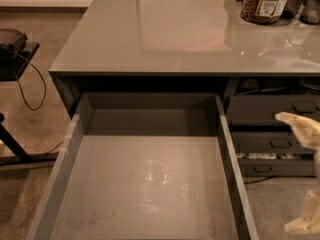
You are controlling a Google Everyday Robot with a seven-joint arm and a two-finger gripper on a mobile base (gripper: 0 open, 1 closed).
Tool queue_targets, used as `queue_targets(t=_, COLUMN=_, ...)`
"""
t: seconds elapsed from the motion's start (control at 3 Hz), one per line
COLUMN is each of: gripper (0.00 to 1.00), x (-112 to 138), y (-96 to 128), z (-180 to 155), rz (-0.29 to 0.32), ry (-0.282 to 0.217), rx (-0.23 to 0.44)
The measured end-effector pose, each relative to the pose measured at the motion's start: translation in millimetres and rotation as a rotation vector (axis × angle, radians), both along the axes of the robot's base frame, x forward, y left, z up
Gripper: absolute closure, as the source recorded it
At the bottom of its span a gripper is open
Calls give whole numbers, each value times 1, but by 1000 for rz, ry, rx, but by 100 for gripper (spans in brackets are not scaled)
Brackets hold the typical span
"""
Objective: Open top drawer
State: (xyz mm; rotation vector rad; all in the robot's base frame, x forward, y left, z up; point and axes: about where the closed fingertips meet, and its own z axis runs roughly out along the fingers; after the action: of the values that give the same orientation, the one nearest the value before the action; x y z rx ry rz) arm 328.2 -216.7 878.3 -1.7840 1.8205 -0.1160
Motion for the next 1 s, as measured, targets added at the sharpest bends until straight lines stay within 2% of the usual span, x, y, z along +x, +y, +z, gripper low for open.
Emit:
queue_targets(t=0.33, gripper=0, x=-47, y=-44, z=38, rz=-122, ry=-149, rx=29)
queue_targets(t=0.67, gripper=0, x=-96, y=-78, z=67, rz=-213, ry=-278, rx=53)
queue_targets(t=1.0, gripper=0, x=-95, y=-78, z=75, rz=-194, ry=-314, rx=53)
